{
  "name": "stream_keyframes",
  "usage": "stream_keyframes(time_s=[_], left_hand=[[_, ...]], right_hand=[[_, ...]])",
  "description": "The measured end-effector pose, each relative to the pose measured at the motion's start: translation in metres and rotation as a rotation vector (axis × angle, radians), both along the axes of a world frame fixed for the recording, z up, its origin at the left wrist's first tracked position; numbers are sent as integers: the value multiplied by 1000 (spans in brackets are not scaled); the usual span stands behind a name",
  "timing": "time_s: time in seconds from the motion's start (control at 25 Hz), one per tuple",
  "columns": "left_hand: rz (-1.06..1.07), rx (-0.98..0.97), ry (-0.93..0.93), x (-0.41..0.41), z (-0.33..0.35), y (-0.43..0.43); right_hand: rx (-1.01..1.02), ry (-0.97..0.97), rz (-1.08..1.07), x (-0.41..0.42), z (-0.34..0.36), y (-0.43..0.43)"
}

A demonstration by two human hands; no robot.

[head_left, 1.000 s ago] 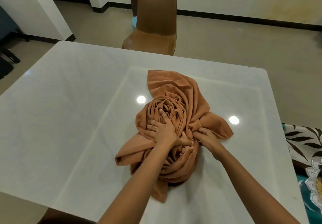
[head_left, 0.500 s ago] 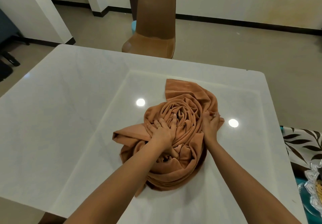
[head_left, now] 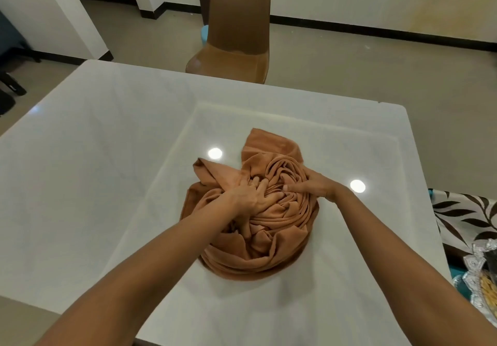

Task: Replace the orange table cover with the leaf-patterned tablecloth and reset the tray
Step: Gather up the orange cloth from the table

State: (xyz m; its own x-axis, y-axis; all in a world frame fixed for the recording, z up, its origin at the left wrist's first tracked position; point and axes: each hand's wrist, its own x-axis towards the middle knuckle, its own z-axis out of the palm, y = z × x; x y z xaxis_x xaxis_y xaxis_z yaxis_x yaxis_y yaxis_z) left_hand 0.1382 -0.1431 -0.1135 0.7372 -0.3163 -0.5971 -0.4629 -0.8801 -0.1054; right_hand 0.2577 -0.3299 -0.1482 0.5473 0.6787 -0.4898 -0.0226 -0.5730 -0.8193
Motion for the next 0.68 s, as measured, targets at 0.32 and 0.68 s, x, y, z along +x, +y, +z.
stream_keyframes(time_s=[0.32, 0.68], left_hand=[[383, -98, -382, 0, 5, 44], [2411, -1098, -467, -64, -11, -61]], right_hand=[[-43, -50, -350, -43, -16, -16], [-279, -340, -672, -120, -27, -4]])
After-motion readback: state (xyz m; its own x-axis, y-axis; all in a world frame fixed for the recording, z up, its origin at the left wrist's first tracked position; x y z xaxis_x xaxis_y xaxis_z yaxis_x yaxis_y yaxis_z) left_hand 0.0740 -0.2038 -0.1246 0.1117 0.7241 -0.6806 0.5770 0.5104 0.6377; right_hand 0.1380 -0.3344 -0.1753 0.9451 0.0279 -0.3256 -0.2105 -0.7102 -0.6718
